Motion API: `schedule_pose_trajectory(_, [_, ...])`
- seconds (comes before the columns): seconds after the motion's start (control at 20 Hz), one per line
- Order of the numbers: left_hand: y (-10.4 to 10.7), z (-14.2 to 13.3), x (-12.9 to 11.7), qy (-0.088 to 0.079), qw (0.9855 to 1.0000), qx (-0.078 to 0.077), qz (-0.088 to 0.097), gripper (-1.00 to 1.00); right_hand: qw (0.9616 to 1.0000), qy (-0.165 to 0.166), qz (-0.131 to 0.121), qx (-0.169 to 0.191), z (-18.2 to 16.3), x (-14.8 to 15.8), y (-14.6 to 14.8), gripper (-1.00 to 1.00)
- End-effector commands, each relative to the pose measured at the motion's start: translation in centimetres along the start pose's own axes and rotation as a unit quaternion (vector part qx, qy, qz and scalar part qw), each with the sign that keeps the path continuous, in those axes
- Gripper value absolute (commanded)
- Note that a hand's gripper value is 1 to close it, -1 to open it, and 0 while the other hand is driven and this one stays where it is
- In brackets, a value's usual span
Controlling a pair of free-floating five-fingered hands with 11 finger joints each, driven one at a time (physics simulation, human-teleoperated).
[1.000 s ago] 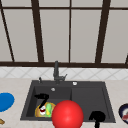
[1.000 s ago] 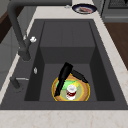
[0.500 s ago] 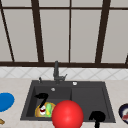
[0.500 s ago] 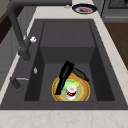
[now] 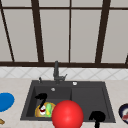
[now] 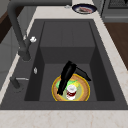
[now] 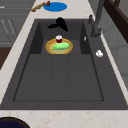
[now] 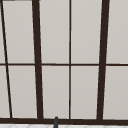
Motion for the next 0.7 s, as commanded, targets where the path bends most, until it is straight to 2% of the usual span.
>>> schedule_pose_trajectory(0.0, [-0.25, 0.78, 0.42, -0.050, 0.9980, 0.040, -0.003, -1.00, 1.0000, 0.000, 0.000, 0.000, 0.00, 0.00, 0.00, 0.00])
schedule_pose_trajectory(0.2, [-0.20, 0.71, 0.21, -0.070, 0.9948, 0.071, -0.020, -1.00, 1.0000, 0.000, 0.000, 0.000, 0.00, 0.00, 0.00, 0.00])
schedule_pose_trajectory(0.3, [-0.24, 0.86, 0.12, -0.082, 0.9927, 0.084, -0.029, -1.00, 1.0000, 0.000, 0.000, 0.000, 0.00, 0.00, 0.00, 0.00])
schedule_pose_trajectory(0.45, [-0.27, 0.97, -0.09, -0.103, 0.9885, 0.102, -0.042, -1.00, 1.0000, 0.000, 0.000, 0.000, 0.00, 0.00, 0.00, 0.00])
schedule_pose_trajectory(0.65, [-0.23, 1.25, -0.50, -0.130, 0.9814, 0.128, -0.058, -1.00, 1.0000, 0.000, 0.000, 0.000, 0.00, 0.00, 0.00, 0.00])
